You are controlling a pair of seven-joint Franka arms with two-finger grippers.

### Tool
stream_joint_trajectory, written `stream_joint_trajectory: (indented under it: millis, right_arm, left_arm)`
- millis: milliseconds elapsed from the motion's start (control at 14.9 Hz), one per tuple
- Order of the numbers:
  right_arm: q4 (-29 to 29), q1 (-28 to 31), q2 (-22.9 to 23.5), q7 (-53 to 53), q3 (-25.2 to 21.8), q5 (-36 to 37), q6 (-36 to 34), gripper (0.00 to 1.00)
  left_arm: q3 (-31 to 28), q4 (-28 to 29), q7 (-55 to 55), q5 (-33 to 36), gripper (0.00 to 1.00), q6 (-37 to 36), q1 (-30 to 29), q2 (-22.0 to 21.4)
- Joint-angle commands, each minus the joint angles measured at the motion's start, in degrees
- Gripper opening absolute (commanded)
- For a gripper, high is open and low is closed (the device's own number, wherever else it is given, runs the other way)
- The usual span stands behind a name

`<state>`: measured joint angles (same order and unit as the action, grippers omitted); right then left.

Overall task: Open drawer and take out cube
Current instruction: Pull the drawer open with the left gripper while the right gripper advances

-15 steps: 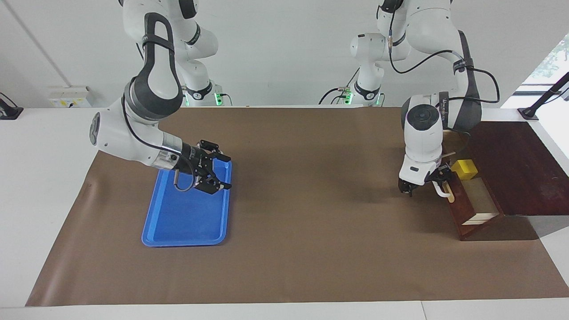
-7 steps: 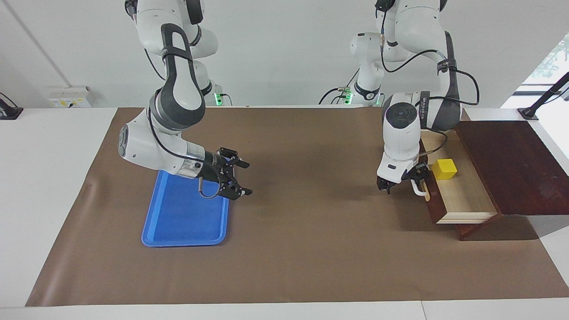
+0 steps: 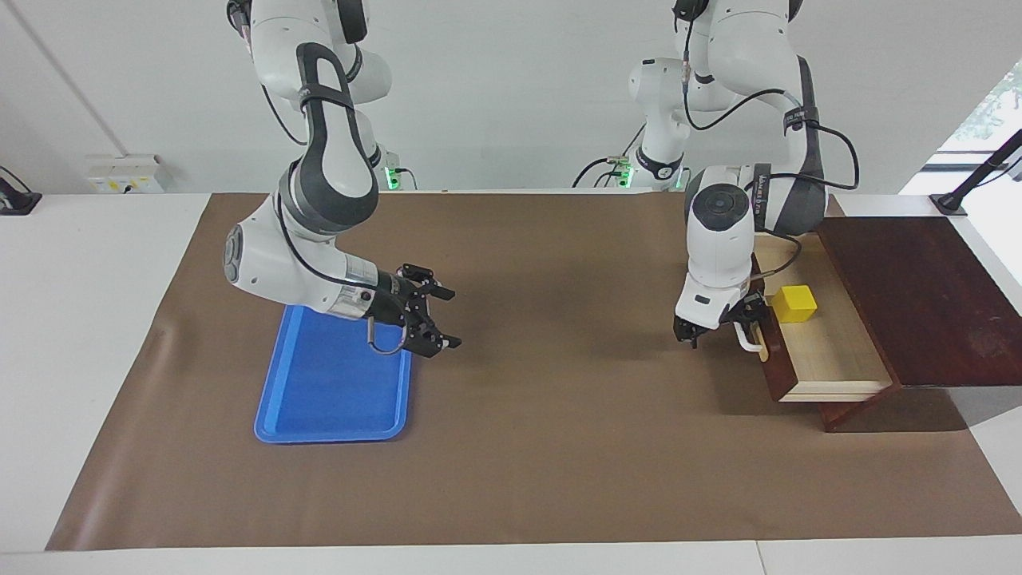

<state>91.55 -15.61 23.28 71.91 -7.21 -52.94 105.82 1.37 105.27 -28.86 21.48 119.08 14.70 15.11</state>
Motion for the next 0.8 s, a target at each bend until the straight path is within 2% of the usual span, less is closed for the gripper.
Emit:
stream_joint_trajectory:
  millis: [0,268,469,603,737]
  right_arm:
    - [0.4,-0.6,0.1,-1.0,0.1,-1.7,0.4,0.99]
    - [1.6,-0.7,-0.1,-1.2,0.2,-1.7,3.2,1.00]
    - [3.5,-0.7,-0.5,-1.2,0.1,-5.3,3.7,0.99]
    - [3.5,-0.7,-0.5,-1.0,0.1,-5.4,4.6,0.99]
    - [3.5,-0.8,-0.5,-0.9,0.1,-5.4,4.9,0.99]
  left_arm:
    - [0.2,-5.6,-1.1,-2.6,1.00,-6.0,1.6,0.7]
    - [0.1,-11.6,-1.5,-7.9,1.00,-11.8,1.3,0.6]
    - [-0.5,-17.2,-1.6,-10.5,1.00,-19.1,0.0,0.4]
    - [-0.8,-18.0,-4.5,-14.0,1.00,-20.0,-4.9,-1.0]
    - [-0.9,-17.8,-13.3,-18.6,1.00,-19.1,-10.1,-2.8]
